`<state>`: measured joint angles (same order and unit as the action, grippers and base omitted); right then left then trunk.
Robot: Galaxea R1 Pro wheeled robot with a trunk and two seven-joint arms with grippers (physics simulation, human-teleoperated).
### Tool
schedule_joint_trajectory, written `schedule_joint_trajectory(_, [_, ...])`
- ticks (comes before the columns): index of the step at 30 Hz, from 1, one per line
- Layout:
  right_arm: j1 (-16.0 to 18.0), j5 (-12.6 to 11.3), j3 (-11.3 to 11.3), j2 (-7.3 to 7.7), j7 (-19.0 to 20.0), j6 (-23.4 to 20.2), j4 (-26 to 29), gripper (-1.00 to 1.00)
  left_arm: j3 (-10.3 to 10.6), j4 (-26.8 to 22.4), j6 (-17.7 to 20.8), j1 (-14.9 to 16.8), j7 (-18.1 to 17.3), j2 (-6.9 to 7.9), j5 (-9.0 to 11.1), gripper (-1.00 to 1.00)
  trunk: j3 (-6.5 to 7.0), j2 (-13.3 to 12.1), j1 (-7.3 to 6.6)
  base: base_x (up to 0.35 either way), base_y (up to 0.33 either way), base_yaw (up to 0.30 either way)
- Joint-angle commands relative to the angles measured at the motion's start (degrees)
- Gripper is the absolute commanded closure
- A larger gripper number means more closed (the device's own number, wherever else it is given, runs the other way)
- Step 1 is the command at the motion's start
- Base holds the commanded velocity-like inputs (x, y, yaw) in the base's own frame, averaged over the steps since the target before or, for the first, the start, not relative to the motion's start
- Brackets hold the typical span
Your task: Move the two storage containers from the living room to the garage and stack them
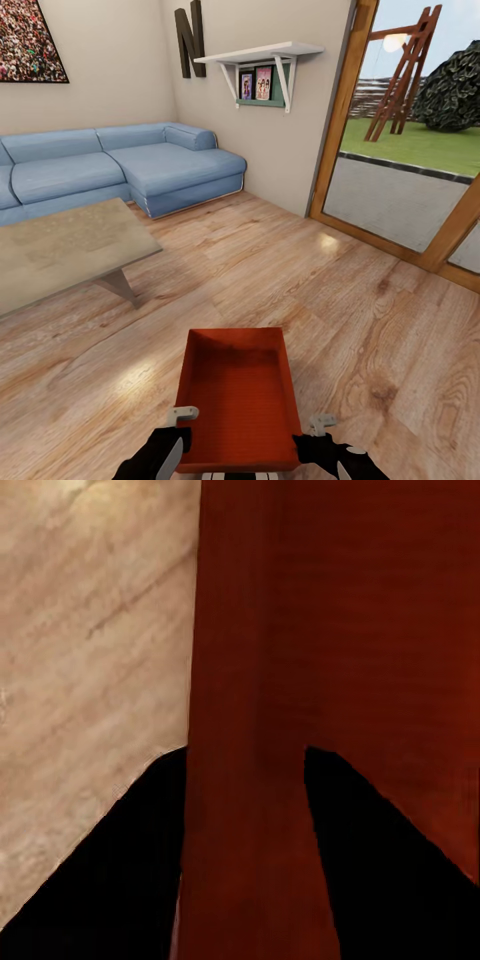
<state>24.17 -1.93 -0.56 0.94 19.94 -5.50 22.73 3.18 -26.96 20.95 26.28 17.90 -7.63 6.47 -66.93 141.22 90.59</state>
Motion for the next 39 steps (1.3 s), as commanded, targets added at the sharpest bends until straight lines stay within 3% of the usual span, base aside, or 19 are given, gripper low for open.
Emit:
schedule_joint_trajectory(1, [0.0,-0.2,-0.05,0.02,0.2,-0.39,0.12,1.0,0.35,-0.11,0.2,0.0,0.39,0.07,0.89,1.0,-0.05,0.02,-0.01,0.0,0.0,0.0])
schedule_joint_trajectory(39, [0.0,-0.1,-0.05,0.02,-0.37,-0.48,0.12,1.0,0.25,-0.11,0.1,0.0,0.38,0.06,0.91,1.0,-0.05,0.02,-0.01,0.0,0.0,0.0])
